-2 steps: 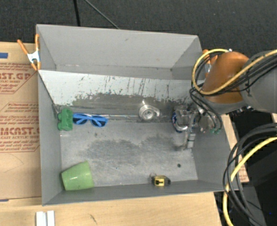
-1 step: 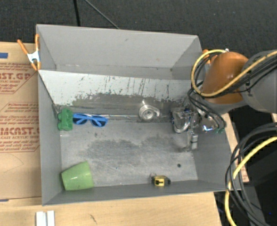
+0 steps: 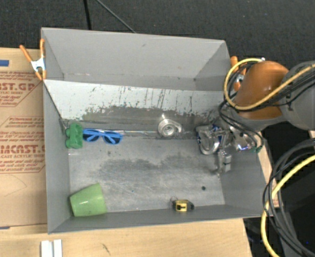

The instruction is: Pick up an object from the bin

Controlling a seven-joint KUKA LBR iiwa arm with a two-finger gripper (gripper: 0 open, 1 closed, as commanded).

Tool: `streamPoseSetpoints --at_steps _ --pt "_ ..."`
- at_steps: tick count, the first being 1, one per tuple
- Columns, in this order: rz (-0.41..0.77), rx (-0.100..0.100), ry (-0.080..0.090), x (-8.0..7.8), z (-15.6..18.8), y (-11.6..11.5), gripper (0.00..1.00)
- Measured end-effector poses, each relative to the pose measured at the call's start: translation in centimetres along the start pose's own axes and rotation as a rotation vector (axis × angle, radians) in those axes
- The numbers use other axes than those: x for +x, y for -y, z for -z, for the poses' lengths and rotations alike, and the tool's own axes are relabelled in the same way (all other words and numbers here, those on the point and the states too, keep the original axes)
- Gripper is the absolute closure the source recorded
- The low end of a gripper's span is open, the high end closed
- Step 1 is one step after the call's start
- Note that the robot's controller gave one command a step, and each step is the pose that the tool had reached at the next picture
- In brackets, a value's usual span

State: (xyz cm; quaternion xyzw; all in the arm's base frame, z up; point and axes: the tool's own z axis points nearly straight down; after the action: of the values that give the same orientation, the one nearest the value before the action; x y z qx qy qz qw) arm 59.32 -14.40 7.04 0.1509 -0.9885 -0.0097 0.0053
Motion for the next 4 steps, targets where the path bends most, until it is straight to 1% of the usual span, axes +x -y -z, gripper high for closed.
streamPoseSetpoints --at_steps 1,2,3,4 --pt "-0.001 0.009 0.0 -0.1 0.1 -0.5 0.0" --pt "0.144 0.013 0.005 0.6 0.3 0.2 0.0" --pt "0.253 0.008 0.006 0.8 0.6 0.2 0.0" --pt "0.346 0.008 0.002 0.1 1.1 0.0 0.0"
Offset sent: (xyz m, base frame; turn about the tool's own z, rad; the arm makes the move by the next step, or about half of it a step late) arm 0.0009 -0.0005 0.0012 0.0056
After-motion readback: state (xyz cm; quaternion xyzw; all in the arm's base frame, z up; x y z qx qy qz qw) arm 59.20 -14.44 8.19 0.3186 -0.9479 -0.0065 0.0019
